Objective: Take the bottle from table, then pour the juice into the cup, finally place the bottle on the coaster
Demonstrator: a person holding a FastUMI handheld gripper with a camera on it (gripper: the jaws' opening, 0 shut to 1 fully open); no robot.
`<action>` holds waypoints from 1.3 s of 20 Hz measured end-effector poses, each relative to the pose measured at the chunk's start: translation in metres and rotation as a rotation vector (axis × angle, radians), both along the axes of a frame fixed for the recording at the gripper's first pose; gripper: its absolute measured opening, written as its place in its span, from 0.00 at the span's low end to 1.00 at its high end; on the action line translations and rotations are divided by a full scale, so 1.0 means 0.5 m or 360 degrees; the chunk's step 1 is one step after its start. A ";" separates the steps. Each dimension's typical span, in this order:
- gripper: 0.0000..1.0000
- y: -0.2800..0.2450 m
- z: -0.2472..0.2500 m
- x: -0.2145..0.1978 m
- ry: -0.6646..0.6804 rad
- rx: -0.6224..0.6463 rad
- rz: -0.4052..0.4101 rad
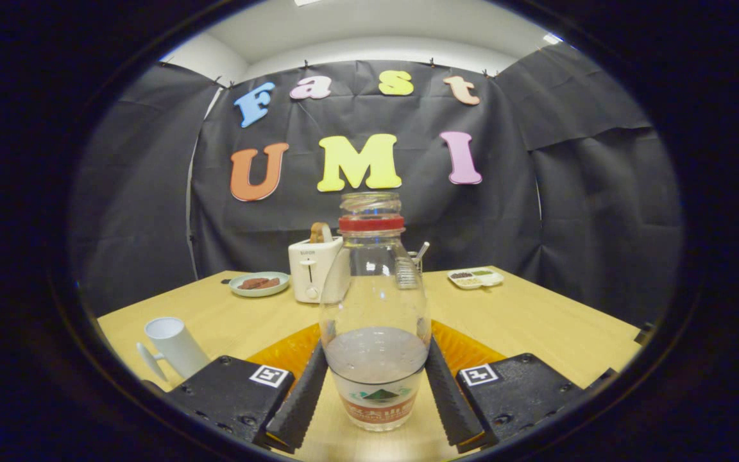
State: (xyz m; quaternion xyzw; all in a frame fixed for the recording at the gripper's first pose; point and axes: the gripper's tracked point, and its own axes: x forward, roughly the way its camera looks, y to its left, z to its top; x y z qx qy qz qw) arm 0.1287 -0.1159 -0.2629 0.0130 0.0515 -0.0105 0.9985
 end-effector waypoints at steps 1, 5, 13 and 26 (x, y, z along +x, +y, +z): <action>0.82 -0.001 0.012 -0.006 0.0003 -0.0024 0.0000; 0.82 -0.011 0.070 -0.027 0.0025 -0.0073 -0.0003; 0.82 -0.012 0.196 -0.052 -0.0029 -0.0520 0.0021; 0.82 0.148 0.179 -0.056 -0.0063 -0.1327 0.0095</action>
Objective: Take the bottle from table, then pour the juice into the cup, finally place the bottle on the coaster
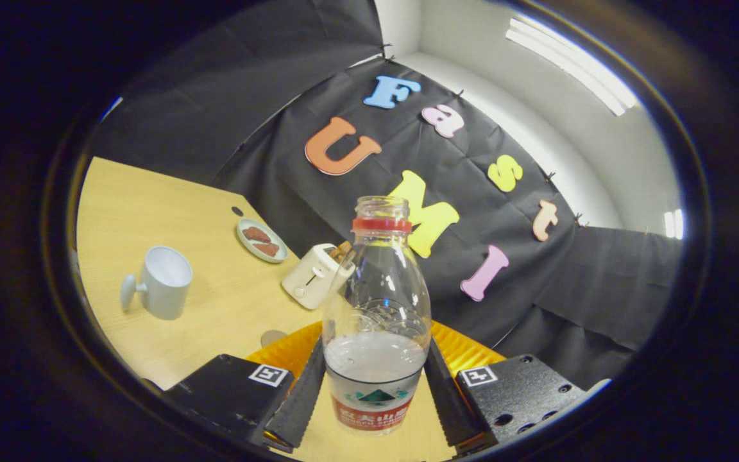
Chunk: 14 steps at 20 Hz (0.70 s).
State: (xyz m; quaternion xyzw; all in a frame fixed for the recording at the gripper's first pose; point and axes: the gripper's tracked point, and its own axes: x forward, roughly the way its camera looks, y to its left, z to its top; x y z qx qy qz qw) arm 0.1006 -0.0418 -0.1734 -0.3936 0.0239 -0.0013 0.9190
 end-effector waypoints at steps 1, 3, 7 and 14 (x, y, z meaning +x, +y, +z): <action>0.82 0.012 -0.017 0.004 0.0020 -0.0047 0.0013; 0.82 0.021 -0.047 0.019 0.0064 -0.0137 0.0006; 0.83 0.025 -0.071 0.036 0.0088 -0.0271 -0.0061; 0.82 0.022 -0.040 0.059 -0.0042 -0.0643 -0.0196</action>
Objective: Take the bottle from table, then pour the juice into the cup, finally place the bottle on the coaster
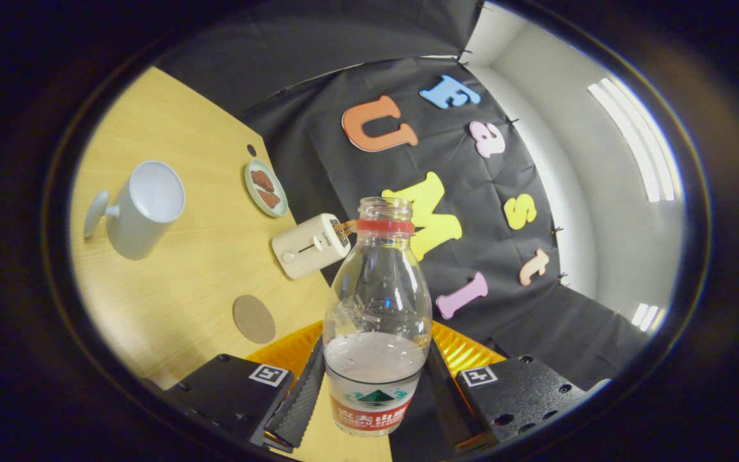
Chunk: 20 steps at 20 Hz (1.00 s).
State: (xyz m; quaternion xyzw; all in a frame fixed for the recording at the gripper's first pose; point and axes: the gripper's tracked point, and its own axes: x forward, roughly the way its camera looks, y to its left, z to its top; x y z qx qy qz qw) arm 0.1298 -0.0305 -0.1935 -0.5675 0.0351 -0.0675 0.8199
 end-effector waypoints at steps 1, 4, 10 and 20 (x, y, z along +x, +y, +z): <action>0.82 0.002 -0.006 0.003 0.0003 -0.0046 -0.0005; 0.82 0.023 -0.022 0.013 0.0040 -0.0107 -0.0007; 0.82 0.063 -0.012 0.021 -0.0024 -0.0339 -0.0012; 0.82 0.107 -0.027 0.019 -0.0015 -0.0608 0.0035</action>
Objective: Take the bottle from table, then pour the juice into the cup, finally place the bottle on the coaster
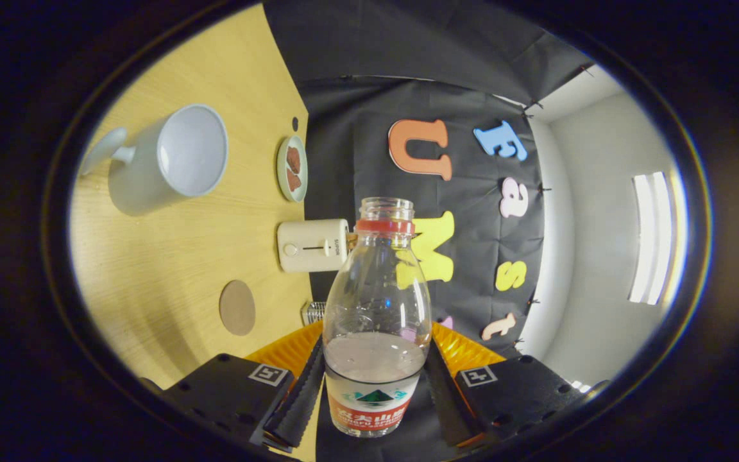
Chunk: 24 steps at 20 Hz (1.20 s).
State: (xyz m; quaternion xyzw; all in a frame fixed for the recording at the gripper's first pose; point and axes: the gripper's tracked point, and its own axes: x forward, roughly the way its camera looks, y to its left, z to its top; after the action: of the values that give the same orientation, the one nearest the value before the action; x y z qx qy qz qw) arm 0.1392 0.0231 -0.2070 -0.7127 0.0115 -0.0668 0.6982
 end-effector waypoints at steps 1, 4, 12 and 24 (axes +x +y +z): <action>0.82 0.003 0.000 -0.002 0.0009 -0.0042 -0.0004; 0.82 0.017 -0.001 -0.007 0.0030 -0.0124 -0.0012; 0.82 0.062 -0.005 -0.013 -0.0018 -0.0335 0.0047; 0.82 0.081 -0.002 -0.022 -0.0088 -0.0440 0.0089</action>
State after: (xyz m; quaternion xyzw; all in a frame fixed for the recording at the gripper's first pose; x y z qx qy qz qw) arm 0.1281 0.0638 -0.2082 -0.8000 -0.0368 -0.0679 0.5950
